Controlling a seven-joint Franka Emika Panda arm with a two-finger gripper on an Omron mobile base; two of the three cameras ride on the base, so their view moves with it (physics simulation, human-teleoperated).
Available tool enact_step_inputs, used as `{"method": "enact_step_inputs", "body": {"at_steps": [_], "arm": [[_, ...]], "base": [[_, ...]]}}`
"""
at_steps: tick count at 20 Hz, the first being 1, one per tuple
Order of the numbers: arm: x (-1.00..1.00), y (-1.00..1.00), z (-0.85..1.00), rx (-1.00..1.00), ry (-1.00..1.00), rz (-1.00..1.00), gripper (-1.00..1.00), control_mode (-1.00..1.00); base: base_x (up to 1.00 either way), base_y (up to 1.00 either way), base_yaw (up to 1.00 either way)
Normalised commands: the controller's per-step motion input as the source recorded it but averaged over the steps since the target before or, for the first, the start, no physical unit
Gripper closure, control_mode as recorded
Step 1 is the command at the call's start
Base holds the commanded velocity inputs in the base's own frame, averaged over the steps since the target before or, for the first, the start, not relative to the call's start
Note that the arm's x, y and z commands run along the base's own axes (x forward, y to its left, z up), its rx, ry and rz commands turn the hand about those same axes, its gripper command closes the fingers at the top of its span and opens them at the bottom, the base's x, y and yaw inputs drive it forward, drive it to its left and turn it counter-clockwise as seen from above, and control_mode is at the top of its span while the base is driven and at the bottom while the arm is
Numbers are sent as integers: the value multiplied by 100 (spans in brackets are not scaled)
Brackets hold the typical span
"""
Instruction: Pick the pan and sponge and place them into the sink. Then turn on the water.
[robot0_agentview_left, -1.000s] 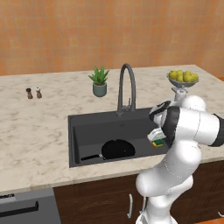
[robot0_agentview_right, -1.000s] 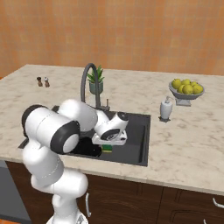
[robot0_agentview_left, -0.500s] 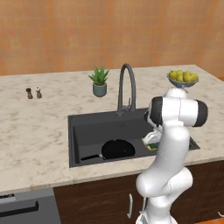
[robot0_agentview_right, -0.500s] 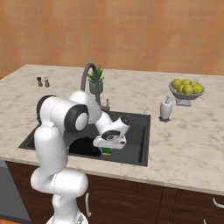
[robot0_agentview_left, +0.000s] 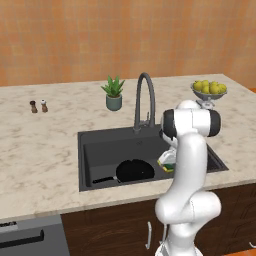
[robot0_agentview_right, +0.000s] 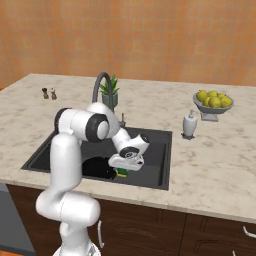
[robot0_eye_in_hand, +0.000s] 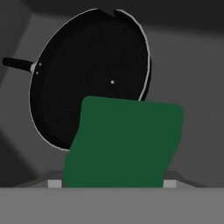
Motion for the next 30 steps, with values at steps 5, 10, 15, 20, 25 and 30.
{"method": "enact_step_inputs", "body": {"at_steps": [5,10,15,20,25,30], "arm": [[1,2,3,0,0,1,-100,-100],[-14,0,51,0,0,0,-100,-100],[-44,0,88,0,-10,0,-100,-100],[-46,0,99,0,-25,1,-100,-100],[-35,10,87,0,-36,3,-100,-100],[-14,13,67,0,-39,0,-100,-100]], "base": [[0,0,0],[0,0,0],[0,0,0],[0,0,0],[0,0,0],[0,0,0]]}}
